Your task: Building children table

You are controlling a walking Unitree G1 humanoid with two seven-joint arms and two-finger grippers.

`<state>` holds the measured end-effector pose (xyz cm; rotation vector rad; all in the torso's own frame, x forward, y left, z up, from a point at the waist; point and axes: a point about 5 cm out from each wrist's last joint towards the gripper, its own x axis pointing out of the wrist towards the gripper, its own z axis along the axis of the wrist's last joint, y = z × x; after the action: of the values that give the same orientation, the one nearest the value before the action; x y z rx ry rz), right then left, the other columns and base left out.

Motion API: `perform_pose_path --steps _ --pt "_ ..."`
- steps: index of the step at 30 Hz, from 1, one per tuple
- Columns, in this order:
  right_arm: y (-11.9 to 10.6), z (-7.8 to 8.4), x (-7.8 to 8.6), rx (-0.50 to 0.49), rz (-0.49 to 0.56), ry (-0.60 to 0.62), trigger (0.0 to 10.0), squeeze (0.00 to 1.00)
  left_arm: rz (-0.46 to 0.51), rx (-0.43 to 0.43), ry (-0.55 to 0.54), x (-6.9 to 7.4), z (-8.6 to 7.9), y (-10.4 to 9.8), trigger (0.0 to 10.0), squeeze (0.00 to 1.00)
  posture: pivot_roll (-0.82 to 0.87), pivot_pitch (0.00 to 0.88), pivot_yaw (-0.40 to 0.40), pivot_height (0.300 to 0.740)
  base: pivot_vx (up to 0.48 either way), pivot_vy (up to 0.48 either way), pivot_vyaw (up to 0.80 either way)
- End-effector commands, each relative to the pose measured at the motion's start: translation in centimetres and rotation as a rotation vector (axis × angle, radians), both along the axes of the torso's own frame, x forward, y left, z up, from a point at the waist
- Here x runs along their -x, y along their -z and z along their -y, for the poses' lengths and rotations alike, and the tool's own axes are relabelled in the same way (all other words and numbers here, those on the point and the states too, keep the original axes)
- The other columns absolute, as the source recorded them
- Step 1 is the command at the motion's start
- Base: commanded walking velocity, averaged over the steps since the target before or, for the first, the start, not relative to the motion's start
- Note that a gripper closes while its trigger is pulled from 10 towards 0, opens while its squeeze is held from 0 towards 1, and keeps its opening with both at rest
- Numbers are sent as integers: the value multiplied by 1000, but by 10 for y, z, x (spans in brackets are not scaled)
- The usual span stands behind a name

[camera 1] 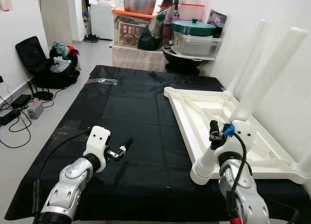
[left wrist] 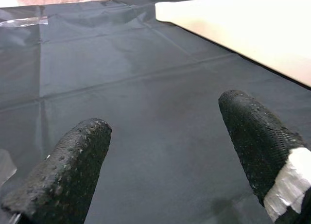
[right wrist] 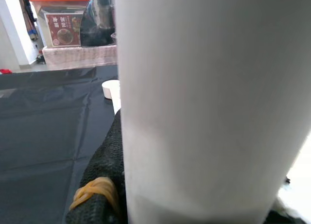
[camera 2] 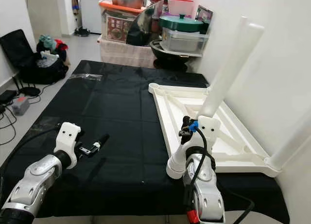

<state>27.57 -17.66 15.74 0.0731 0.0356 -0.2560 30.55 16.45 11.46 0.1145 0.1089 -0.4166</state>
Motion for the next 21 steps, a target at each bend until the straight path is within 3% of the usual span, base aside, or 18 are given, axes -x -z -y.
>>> perform_pose_path --steps 1,13,15,16,18,19,21 --pt "26 20 6 94 -158 100 10000 0 3 9 2 -1 4 1 10000 0 41 0 -101 740 0 0 0" --pt "22 14 5 121 -127 29 10000 0 1 9 11 -3 6 1 10000 0 32 0 -94 740 0 0 0" --pt "18 1 2 67 -73 -180 10000 0 -1 9 12 -2 7 2 10000 0 32 0 -93 740 0 0 0" --pt "18 1 2 67 -73 -180 10000 0 -1 9 12 -2 7 2 10000 0 32 0 -93 740 0 0 0" --pt "16 -15 5 8 -59 -472 10000 0 -4 9 16 -3 7 2 10000 0 32 0 -93 740 0 0 0" --pt "16 -15 5 8 -59 -472 10000 0 -4 9 16 -3 7 2 10000 0 32 0 -93 740 0 0 0" --pt "17 -33 18 20 -87 -755 10000 0 -5 9 18 -3 8 2 10000 0 30 0 -93 740 0 0 0"
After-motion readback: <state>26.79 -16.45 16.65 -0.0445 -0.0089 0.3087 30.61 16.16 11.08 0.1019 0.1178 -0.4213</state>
